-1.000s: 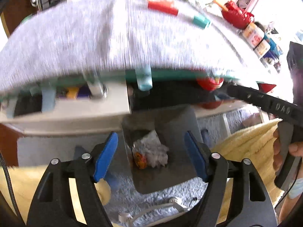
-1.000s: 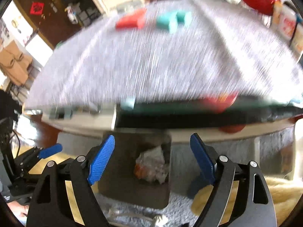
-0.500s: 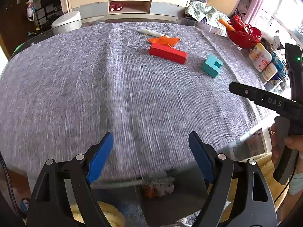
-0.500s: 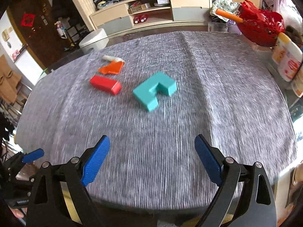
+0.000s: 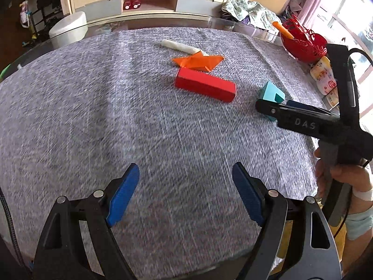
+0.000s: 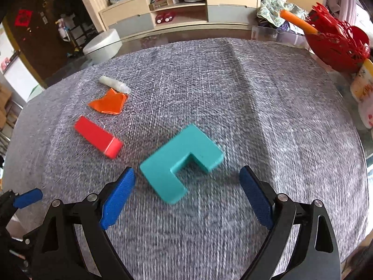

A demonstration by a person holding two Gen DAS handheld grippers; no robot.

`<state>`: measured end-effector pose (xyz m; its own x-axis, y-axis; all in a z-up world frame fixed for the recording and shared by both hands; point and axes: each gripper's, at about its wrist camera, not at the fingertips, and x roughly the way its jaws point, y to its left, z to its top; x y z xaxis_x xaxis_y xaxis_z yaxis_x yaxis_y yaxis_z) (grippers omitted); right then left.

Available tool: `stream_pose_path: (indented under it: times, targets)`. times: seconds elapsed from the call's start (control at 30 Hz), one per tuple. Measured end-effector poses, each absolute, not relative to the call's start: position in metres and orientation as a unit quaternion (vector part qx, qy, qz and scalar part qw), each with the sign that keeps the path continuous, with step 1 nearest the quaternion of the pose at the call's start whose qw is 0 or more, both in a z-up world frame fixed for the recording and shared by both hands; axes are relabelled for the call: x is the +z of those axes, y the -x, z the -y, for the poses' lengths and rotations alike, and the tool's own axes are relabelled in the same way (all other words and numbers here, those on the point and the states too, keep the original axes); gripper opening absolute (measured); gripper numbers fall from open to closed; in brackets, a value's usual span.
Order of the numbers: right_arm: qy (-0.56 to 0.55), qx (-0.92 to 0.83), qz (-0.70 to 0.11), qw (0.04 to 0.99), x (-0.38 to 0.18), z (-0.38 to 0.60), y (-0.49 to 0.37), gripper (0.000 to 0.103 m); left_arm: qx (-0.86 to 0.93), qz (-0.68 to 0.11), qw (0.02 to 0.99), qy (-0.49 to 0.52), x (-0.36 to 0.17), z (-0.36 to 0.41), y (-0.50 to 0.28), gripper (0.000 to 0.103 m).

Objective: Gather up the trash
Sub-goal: 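Grasp the red block with the left tool while the right tool grasps the teal L-block, then drop the red block and teal L-block into the black bin with both tools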

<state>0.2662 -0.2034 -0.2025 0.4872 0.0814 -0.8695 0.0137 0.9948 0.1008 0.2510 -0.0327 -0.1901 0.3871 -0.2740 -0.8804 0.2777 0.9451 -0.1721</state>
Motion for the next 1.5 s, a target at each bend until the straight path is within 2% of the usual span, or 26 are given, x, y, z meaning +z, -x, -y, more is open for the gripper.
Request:
stream_pose_path:
  times: [0.2,0.27,0.3,0.6,0.8,1.03,1.27,1.5]
  targets:
    - [-0.013,0.018,-0.494,0.869,-0.206,0.205,-0.273,0.090,-0.175,-0.533,0.828,-0.002,-0.195,0.048,-0.272,0.077]
    - [-0.013,0.013,-0.488,0.873,-0.204,0.211,-0.273,0.075,-0.178,-0.533,0.827,-0.001,-0.196,0.053,-0.281,0.077]
    - [-0.017,0.012,-0.487,0.873,-0.203,0.217,-0.276,0.071,-0.180,-0.533,0.827,0.000,-0.196,0.056,-0.285,0.077]
    - [-0.064,0.044,-0.494,0.866,-0.198,0.239,-0.284,0.071,-0.182,-0.519,0.835,-0.016,-0.201,0.082,-0.323,0.077]
    - [-0.099,0.061,-0.496,0.861,-0.196,0.246,-0.285,0.071,-0.188,-0.507,0.839,-0.057,-0.204,0.097,-0.338,0.082]
    - [-0.108,0.064,-0.497,0.859,-0.197,0.247,-0.285,0.071,-0.190,-0.498,0.842,-0.076,-0.204,0.107,-0.347,0.078]
    - [-0.110,0.068,-0.505,0.853,-0.196,0.243,-0.268,0.071,-0.198,-0.507,0.836,-0.065,-0.202,0.103,-0.329,0.077]
    - [-0.110,0.083,-0.510,0.849,-0.188,0.228,-0.226,0.071,-0.194,-0.529,0.825,-0.034,-0.200,0.077,-0.273,0.077]
